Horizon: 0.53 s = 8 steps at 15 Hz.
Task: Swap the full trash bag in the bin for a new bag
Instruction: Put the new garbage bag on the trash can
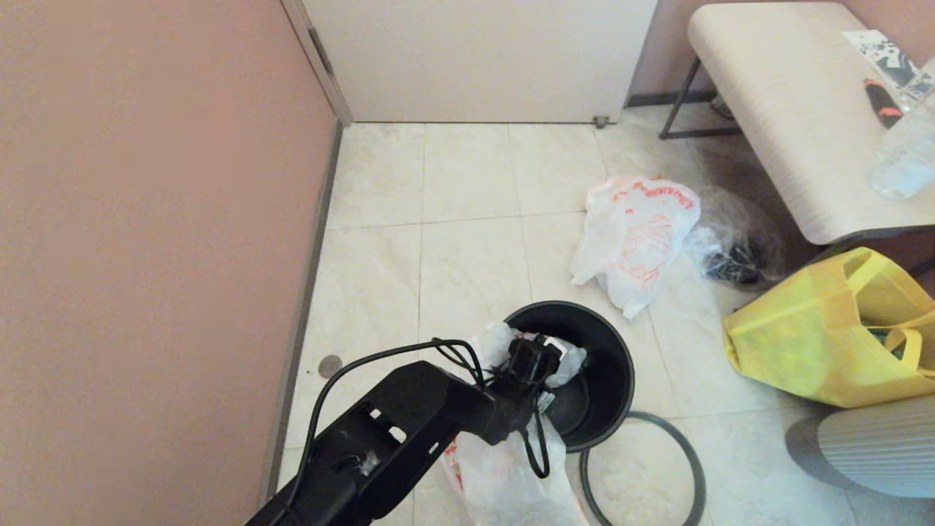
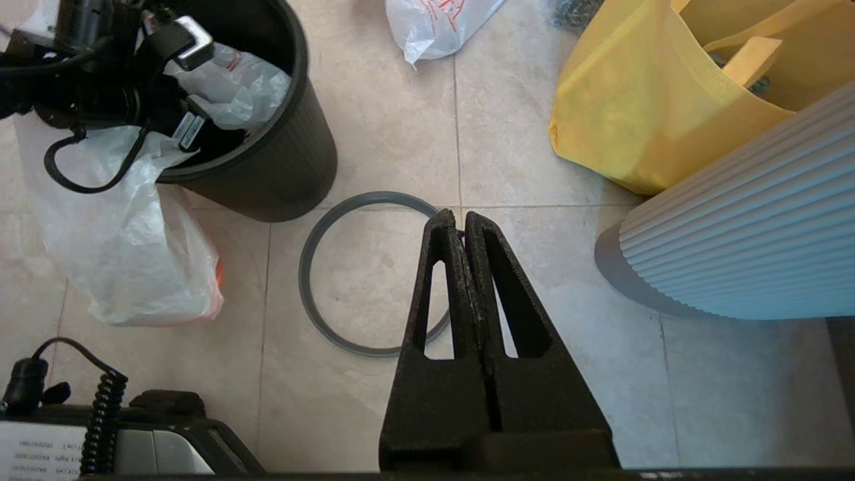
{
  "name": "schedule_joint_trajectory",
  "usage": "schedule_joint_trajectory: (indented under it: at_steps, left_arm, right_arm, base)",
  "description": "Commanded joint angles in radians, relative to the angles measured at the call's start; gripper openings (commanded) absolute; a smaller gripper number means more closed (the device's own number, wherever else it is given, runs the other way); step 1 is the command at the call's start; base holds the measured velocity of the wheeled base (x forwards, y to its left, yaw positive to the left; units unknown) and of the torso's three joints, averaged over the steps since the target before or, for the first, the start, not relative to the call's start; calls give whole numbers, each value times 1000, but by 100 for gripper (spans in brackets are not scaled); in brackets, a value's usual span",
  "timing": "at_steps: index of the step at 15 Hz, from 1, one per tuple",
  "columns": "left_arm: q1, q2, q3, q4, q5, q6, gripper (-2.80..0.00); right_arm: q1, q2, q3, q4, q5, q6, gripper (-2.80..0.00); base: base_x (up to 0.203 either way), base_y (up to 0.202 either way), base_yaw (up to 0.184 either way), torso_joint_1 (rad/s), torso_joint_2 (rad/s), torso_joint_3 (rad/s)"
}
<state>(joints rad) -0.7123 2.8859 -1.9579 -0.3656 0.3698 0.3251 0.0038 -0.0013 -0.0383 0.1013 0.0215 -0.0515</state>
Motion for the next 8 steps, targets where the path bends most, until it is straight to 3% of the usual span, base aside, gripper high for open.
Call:
schedule_joint_trajectory:
  at_steps: [1,3,8]
  left_arm:
    - [-7,-26,5,-6,5,0,0]
    - [-34,-64,17,-9,5,-15,0]
    - [-134,-208,103,-1,3,-122,0]
  right_arm:
    - [1,1,0,0,0,1,-280]
    - [1,1,0,0,0,1,-280]
    - [1,1,0,0,-2,1,-280]
  base:
    - [0,0,0,0,0,0]
    - [0,0,0,0,0,0]
    - [0,0,0,0,0,0]
